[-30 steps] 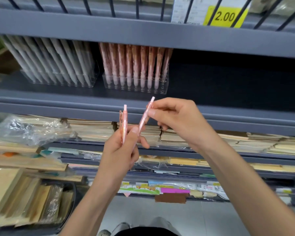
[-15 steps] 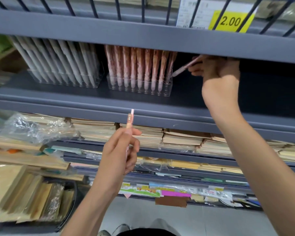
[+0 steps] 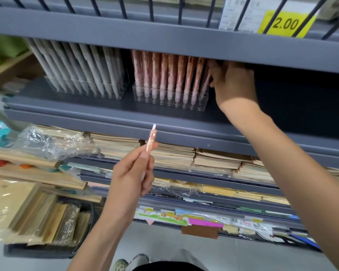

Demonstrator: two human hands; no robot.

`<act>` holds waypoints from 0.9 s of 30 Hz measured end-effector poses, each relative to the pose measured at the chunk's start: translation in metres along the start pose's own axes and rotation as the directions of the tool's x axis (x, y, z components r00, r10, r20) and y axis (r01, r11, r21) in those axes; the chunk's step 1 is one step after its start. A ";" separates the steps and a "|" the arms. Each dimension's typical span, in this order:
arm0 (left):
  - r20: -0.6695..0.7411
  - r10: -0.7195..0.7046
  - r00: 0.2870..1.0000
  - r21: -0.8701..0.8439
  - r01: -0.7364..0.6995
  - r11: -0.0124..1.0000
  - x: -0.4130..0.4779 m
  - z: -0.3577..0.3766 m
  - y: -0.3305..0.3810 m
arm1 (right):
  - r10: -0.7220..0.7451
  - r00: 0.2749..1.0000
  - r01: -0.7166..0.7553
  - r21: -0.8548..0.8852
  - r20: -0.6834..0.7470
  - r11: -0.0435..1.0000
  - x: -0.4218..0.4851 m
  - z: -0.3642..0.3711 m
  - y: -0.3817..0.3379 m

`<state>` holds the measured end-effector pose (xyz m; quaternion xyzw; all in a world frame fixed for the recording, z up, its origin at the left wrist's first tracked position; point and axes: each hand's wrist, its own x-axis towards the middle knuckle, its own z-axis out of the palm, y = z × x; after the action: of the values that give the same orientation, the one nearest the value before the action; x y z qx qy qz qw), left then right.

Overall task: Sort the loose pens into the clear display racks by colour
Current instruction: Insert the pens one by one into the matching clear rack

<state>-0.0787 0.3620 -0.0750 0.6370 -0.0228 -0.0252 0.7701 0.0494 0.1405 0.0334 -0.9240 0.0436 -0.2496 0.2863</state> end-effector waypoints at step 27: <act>-0.046 0.230 0.972 0.206 -0.216 0.954 0.020 0.013 0.015 | 0.045 0.928 -0.285 0.627 0.369 0.725 -0.104 -0.016 -0.021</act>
<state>-0.0589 0.3510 -0.0575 0.7046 -0.0704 0.0863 0.7008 -0.0500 0.1729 0.0107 -0.7788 -0.0142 -0.0641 0.6238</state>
